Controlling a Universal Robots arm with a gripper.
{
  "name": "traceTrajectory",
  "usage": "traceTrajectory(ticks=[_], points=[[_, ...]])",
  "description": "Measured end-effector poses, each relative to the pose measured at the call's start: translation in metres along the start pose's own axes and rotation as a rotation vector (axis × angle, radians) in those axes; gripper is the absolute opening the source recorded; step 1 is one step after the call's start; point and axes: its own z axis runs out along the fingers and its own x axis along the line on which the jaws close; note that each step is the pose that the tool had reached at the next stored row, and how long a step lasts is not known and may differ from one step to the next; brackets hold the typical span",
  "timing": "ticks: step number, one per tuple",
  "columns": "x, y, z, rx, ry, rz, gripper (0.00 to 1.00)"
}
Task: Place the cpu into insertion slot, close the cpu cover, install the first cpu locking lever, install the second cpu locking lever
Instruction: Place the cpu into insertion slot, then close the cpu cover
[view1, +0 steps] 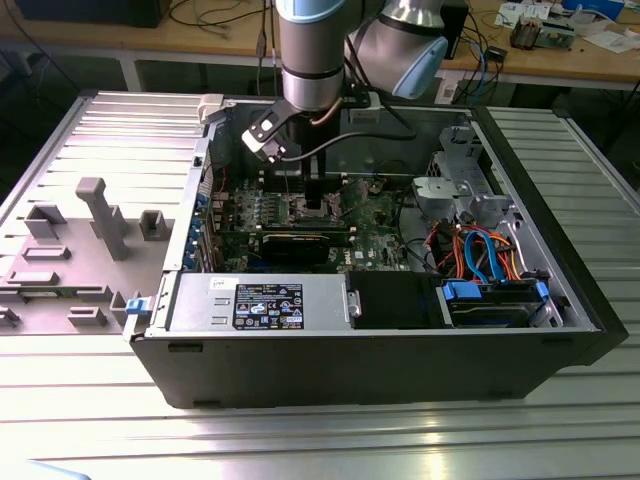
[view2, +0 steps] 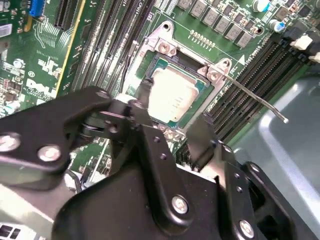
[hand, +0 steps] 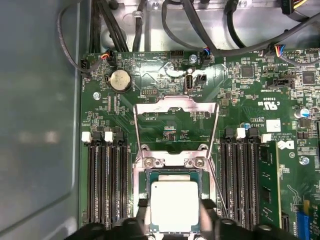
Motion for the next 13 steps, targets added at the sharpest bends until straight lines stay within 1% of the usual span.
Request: traceTrajectory(ticks=[1,5,13], points=[[0.0,0.0,0.0,0.0001,0.0002,0.0,0.35],[0.0,0.0,0.0,0.0002,0.0001,0.0,0.11],[0.0,0.0001,-0.0001,0.0006,0.0,0.0,0.11]])
